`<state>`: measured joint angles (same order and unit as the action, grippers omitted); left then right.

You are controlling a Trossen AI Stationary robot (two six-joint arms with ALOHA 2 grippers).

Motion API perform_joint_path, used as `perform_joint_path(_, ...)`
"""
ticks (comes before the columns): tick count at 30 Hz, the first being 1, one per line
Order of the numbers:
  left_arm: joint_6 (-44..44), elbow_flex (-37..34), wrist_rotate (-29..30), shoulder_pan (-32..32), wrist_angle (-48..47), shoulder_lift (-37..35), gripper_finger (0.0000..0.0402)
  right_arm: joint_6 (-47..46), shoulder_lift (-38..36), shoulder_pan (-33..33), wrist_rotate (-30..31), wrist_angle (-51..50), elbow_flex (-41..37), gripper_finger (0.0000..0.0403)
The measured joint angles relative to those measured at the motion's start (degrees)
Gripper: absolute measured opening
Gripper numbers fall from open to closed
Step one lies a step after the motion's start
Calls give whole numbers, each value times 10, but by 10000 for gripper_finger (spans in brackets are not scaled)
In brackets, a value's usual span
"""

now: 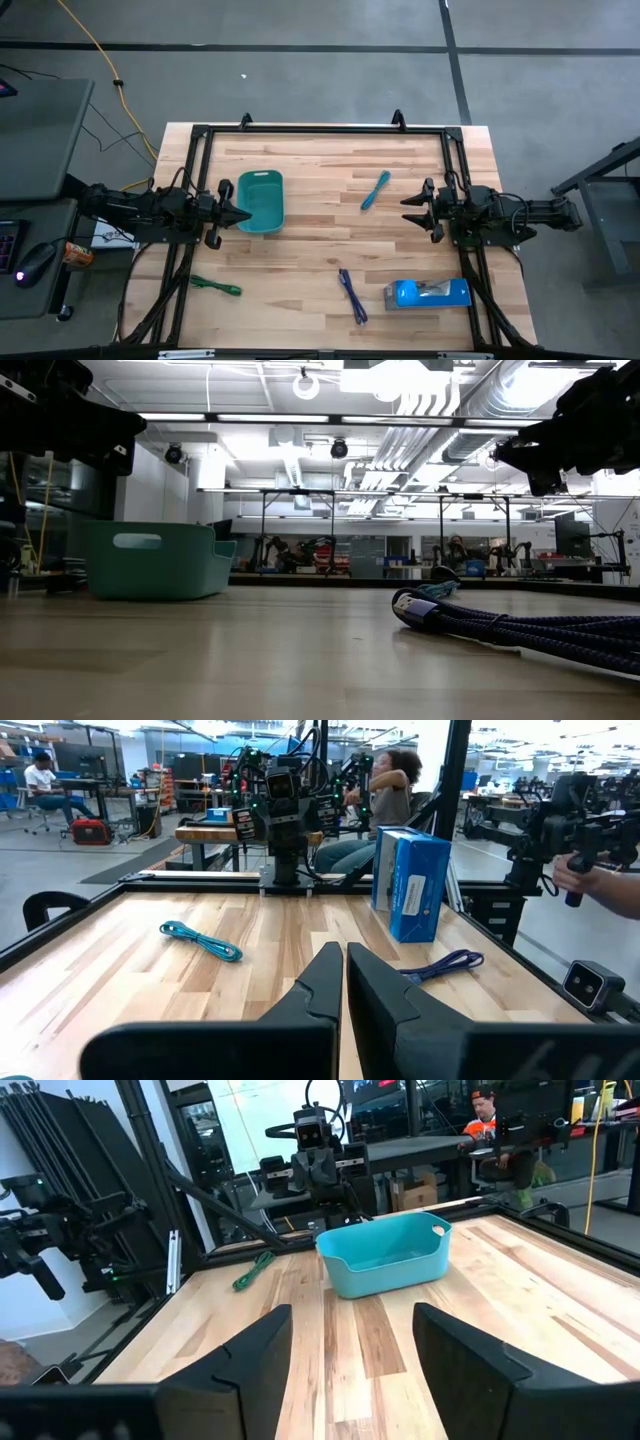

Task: Pick and place USB-C Cables
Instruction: Put the blue charger cable into the bin

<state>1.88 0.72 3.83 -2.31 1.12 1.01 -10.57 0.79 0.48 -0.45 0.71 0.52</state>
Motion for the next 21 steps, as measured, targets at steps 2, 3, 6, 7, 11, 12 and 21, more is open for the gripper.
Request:
perform_joint_path(2,0,0,0,0,0,0,0,0,0,0,0,0,0,202)
perform_joint_path(3,0,0,0,0,0,0,0,0,0,0,0,0,0,202)
perform_joint_path(6,0,0,0,0,0,0,0,3,0,0,0,-1,0,202)
perform_joint_path(7,0,0,0,0,0,0,0,4,0,0,0,-1,0,202)
perform_joint_path(11,0,0,0,0,0,0,0,2,0,0,4,31,0,202)
perform_joint_path(12,0,0,0,0,0,0,0,1,0,0,4,55,0,202)
perform_joint_path(21,0,0,0,0,0,0,0,46,0,0,86,81,91,202)
